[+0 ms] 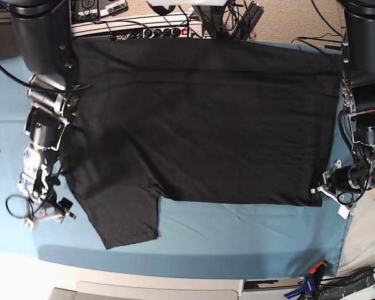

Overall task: Fold the T-shirt properly
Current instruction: 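Lower both grippers onto the hem corners and close them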

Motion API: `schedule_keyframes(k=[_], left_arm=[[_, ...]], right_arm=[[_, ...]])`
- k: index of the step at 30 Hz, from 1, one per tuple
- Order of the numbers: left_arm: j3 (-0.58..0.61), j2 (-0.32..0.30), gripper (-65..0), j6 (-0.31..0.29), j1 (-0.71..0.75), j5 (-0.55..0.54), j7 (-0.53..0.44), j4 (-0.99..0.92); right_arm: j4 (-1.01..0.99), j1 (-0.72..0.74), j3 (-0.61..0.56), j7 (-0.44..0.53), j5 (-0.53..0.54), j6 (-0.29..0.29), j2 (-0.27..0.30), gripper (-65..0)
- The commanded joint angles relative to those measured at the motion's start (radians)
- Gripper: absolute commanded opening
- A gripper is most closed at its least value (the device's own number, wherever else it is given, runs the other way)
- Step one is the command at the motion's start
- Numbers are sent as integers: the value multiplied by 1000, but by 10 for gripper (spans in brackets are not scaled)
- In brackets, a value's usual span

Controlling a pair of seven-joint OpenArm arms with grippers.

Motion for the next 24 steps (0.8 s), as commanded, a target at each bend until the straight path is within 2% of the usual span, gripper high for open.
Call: schedule_keyframes(k=[1, 4, 10, 14, 24], left_arm=[[-2, -18, -650, -8, -36, -11, -5, 18], [-2, -16, -650, -8, -36, -19, -6, 18], [-2, -16, -650, -9, -36, -45, -6, 18], [-2, -17, -650, -12, -36, -45, -6, 18], [-2, -17, -650, -12, -36, -45, -6, 18]], right_arm=[[18, 22, 30, 27, 13, 23, 7, -298], [18, -9, 85, 35, 58, 76, -1, -298], [18, -45, 82, 38, 68, 110, -1, -298], [18, -58, 82, 24, 114, 146, -6, -298], [18, -58, 82, 21, 114, 151, -53, -298]])
